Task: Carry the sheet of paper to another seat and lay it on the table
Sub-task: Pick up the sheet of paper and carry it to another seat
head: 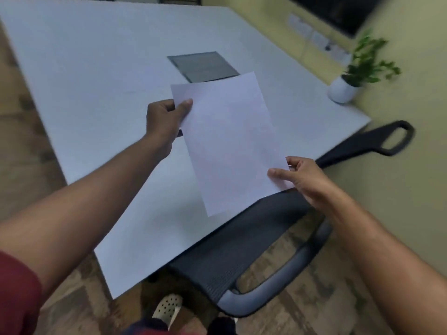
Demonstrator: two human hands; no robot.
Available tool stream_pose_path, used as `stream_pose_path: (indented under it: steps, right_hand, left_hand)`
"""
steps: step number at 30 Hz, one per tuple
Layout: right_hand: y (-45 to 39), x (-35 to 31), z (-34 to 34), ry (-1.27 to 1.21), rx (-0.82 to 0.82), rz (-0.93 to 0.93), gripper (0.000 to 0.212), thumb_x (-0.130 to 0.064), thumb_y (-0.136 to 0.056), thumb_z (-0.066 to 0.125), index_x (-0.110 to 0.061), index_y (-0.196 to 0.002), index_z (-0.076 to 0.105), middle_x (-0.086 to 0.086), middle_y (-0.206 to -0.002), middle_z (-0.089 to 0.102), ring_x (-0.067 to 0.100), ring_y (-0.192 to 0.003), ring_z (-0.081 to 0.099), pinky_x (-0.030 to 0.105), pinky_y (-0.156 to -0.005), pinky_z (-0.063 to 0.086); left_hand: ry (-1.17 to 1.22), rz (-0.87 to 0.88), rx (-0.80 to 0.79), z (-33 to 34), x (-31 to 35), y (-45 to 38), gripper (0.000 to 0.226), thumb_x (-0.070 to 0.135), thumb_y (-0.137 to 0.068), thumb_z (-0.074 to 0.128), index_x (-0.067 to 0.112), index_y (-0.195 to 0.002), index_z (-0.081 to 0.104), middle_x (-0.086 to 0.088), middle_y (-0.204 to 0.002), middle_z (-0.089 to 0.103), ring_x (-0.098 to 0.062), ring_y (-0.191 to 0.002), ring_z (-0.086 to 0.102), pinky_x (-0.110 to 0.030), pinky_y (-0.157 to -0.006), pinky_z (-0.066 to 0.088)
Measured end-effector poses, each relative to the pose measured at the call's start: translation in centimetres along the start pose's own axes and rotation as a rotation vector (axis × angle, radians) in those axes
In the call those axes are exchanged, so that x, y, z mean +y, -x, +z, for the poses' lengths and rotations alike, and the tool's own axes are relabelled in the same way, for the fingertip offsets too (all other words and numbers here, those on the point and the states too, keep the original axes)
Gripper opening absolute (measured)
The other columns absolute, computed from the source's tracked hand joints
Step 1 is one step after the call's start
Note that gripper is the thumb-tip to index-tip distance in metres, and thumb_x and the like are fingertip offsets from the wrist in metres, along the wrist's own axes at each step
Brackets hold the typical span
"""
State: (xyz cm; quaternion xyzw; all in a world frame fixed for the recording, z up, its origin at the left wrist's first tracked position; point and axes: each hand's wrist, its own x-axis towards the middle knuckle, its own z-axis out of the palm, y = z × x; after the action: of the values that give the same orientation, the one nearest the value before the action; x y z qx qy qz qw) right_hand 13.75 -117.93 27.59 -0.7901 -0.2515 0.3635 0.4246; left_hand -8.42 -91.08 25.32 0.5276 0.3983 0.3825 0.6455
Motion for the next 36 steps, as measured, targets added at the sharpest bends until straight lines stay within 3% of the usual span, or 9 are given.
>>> stream_pose_path:
  steps: [2, 9, 15, 18, 21, 24, 30, 33, 36]
  right_hand:
    - [-3.1, -0.2, 0.6, 0.023, -0.119, 0.013, 0.065, -0.024, -0.080, 0.095, -0.005, -0.136, 0.068, 0.008, -0.127, 0.079, 0.028, -0.115, 0.077, 0.047, -0.109, 0.059]
    - [-10.8, 0.6, 0.9, 0.191, -0.543, 0.024, 0.005, -0.017, -0.088, 0.089, -0.017, -0.089, 0.085, 0.005, -0.101, 0.086, 0.022, -0.092, 0.082, 0.034, -0.082, 0.065]
    - [-14.1, 1.0, 1.1, 0.289, -0.782, 0.083, 0.019, -0.011, -0.091, 0.086, -0.020, -0.074, 0.086, 0.000, -0.085, 0.084, 0.015, -0.071, 0.080, 0.024, -0.069, 0.064]
    - [-15.3, 1.8, 1.9, 0.289, -0.792, 0.083, 0.009, -0.012, -0.089, 0.087, -0.012, -0.082, 0.082, 0.002, -0.089, 0.083, 0.017, -0.071, 0.078, 0.028, -0.071, 0.065]
    - [-16.2, 2.5, 2.9, 0.308, -0.753, 0.086, 0.009, -0.016, -0.090, 0.087, -0.013, -0.085, 0.080, 0.002, -0.089, 0.083, 0.015, -0.069, 0.076, 0.032, -0.076, 0.065]
    - [-17.0, 3.3, 3.8, 0.315, -0.721, 0.110, 0.007, -0.016, -0.089, 0.087, -0.013, -0.093, 0.083, 0.010, -0.101, 0.086, 0.015, -0.073, 0.078, 0.030, -0.075, 0.063]
    - [-18.8, 5.5, 6.0, 0.387, -0.622, 0.150, 0.039, -0.012, -0.086, 0.090, 0.010, -0.114, 0.073, 0.019, -0.114, 0.082, 0.021, -0.083, 0.078, 0.035, -0.081, 0.065]
    - [-19.8, 6.6, 7.0, 0.424, -0.601, 0.159, 0.032, -0.011, -0.085, 0.091, -0.009, -0.107, 0.067, 0.021, -0.108, 0.075, 0.028, -0.091, 0.076, 0.039, -0.086, 0.067]
    - [-20.6, 8.2, 8.2, 0.478, -0.532, 0.159, 0.044, -0.007, -0.081, 0.093, 0.014, -0.109, 0.067, 0.023, -0.117, 0.077, 0.040, -0.104, 0.078, 0.049, -0.094, 0.066]
  left_hand:
    - [-0.015, -0.009, 0.076, -1.1, -0.8, 0.1, 0.021, 0.030, -0.100, 0.078, 0.009, -0.099, 0.082, -0.005, -0.099, 0.084, -0.022, -0.086, 0.080, -0.038, -0.076, 0.067]
    - [-0.107, -0.039, 0.335, -1.5, -3.7, 1.9, 0.017, 0.033, -0.101, 0.077, 0.016, -0.101, 0.082, -0.005, -0.107, 0.084, -0.020, -0.092, 0.082, -0.031, -0.071, 0.065]
    - [-0.096, -0.080, 0.475, -1.7, -5.7, 3.4, 0.016, 0.035, -0.100, 0.079, 0.019, -0.096, 0.080, 0.005, -0.098, 0.084, -0.011, -0.083, 0.080, -0.026, -0.067, 0.063]
    - [-0.095, -0.119, 0.476, -2.4, -6.8, 3.5, 0.031, 0.041, -0.097, 0.081, 0.021, -0.080, 0.067, -0.002, -0.092, 0.075, -0.017, -0.080, 0.075, -0.032, -0.072, 0.065]
    - [0.044, -0.286, 0.347, -3.5, -7.8, 3.8, 0.040, 0.044, -0.091, 0.086, 0.021, -0.119, 0.068, 0.001, -0.111, 0.078, -0.023, -0.091, 0.080, -0.036, -0.074, 0.066]
    - [0.063, -0.477, 0.200, -4.9, -10.6, 4.6, 0.047, 0.018, -0.097, 0.082, 0.015, -0.140, 0.062, -0.004, -0.109, 0.082, -0.027, -0.093, 0.082, -0.041, -0.076, 0.068]
    - [-0.046, -0.465, 0.142, -4.7, -16.3, 5.4, 0.056, -0.013, -0.085, 0.082, 0.002, -0.136, 0.064, -0.010, -0.096, 0.075, -0.016, -0.082, 0.081, -0.031, -0.071, 0.067]
    - [-0.147, -0.403, 0.169, -4.2, -17.6, 4.8, 0.044, -0.012, -0.084, 0.085, 0.009, -0.121, 0.070, -0.003, -0.083, 0.073, -0.019, -0.084, 0.079, -0.030, -0.074, 0.067]
    - [-0.223, -0.354, 0.213, -3.7, -18.8, 4.1, 0.040, -0.009, -0.087, 0.083, 0.012, -0.119, 0.072, -0.006, -0.091, 0.070, -0.022, -0.086, 0.075, -0.030, -0.077, 0.068]
